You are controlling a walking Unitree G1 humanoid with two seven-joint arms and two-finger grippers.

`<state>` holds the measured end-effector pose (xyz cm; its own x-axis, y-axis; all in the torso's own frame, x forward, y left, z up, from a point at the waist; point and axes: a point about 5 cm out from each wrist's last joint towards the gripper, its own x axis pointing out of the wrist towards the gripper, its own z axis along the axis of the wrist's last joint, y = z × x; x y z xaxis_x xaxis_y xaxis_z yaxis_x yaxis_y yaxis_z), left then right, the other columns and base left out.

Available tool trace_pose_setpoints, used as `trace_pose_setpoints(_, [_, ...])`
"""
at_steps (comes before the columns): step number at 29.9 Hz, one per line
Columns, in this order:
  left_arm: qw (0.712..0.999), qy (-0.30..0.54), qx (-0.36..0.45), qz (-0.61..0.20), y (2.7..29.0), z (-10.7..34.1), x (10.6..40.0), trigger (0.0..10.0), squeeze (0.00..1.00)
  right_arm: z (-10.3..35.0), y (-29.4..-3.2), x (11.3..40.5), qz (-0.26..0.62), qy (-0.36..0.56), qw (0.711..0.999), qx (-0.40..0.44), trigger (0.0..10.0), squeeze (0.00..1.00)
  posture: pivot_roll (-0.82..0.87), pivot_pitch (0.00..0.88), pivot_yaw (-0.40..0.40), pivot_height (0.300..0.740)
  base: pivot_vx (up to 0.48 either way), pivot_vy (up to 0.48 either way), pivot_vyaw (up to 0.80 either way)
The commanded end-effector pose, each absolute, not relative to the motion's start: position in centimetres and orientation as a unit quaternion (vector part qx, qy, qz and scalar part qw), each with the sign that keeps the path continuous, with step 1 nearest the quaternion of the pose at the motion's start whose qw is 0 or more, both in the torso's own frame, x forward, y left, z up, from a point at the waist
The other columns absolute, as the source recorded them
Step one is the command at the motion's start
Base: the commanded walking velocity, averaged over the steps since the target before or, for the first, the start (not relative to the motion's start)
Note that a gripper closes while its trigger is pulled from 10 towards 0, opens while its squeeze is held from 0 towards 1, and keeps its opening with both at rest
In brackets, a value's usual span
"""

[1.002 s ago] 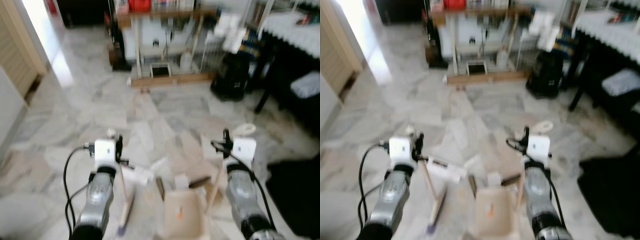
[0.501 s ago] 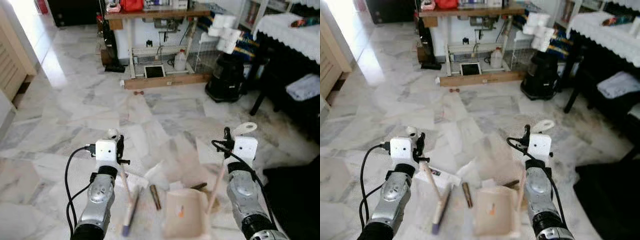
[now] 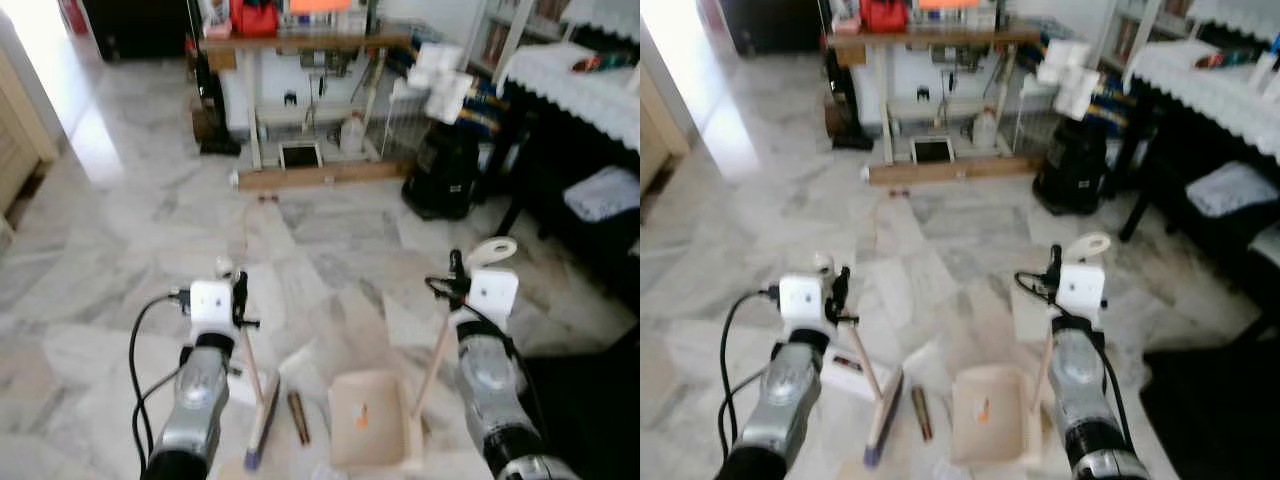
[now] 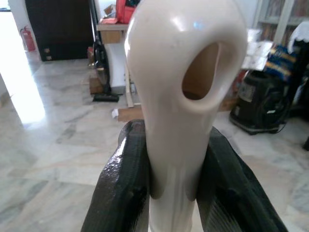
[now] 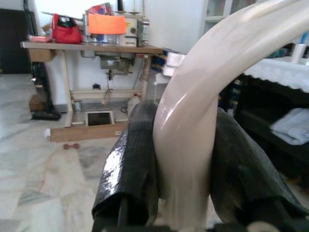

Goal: Sweep floor

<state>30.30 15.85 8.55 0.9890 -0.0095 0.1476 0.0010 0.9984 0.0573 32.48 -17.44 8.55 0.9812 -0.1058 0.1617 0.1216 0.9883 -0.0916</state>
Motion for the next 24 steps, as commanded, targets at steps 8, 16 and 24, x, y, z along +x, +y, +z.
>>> trace_pose_setpoints(8, [0.995, -0.095, 0.033, -0.006, 15.6, 9.5, 30.6, 10.0, 0.00, 9.2, -17.5, 32.7, -0.054, -0.091, 0.994, -0.036, 10.0, 0.00, 0.04, 0.000, -0.016, 0.740, 0.180, 0.000, 0.00])
trace_pose_setpoints(16, [0.995, -0.094, 0.032, -0.010, 15.5, 9.4, 30.5, 10.0, 0.00, 8.5, -17.1, 32.6, -0.040, -0.077, 0.996, -0.032, 10.0, 0.00, 0.04, 0.000, -0.018, 0.740, 0.000, 0.000, 0.00])
trace_pose_setpoints(24, [0.995, -0.094, 0.031, -0.012, 15.3, 9.5, 30.5, 10.0, 0.00, 8.0, -16.5, 32.6, -0.018, -0.058, 0.998, -0.024, 10.0, 0.00, 0.04, 0.003, -0.019, 0.740, 0.000, 0.000, 0.00])
